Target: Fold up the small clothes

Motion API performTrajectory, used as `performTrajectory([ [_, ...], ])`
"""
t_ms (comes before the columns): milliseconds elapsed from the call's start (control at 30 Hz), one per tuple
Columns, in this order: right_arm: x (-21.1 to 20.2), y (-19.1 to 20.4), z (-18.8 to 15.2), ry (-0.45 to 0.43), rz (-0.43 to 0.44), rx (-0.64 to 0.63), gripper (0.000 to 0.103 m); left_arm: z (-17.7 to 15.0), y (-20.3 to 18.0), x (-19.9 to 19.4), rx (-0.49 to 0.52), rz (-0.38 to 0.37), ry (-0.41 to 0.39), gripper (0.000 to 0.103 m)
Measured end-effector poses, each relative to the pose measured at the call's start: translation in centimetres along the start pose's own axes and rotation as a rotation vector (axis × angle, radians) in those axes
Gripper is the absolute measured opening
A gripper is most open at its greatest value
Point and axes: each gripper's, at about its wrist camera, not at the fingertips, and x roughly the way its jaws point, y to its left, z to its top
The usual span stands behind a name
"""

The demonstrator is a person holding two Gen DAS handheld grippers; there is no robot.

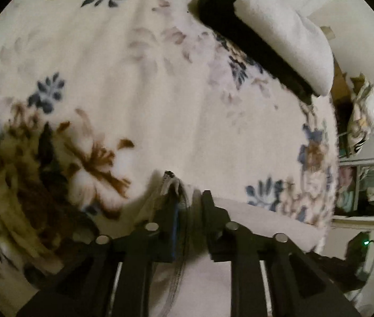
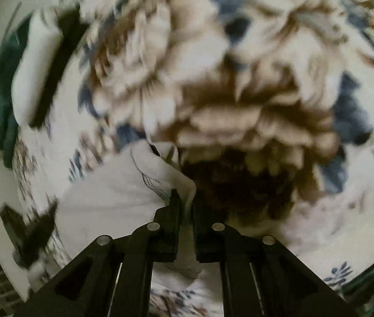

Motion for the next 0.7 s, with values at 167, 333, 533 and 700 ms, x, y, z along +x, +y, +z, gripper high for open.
performTrajectory([
  [167, -4.5, 1.3, -0.3, -0.133, -0.013, -0.043, 0.039, -1.5, -0.3, -5.1, 0.004, 0.016, -0.066, 0.039],
  [333, -4.9, 3.5, -0.1, -0.072, 0.250, -0.100, 0.039, -2.5, -2.5, -6.3, 0.071, -0.002, -0.120, 0.050],
  [533, 1.9, 3.7, 2.3, -0.018, 0.222, 0.009, 0.039, -1.2, -1.2, 1.3, 0.128, 0.139, -0.049, 0.052],
  [700, 1.7, 5.6, 1.7, -0.033, 0.155, -0.067, 0.043, -1.4, -0.1, -0.2, 0.100, 0.056, -0.065, 0.052],
])
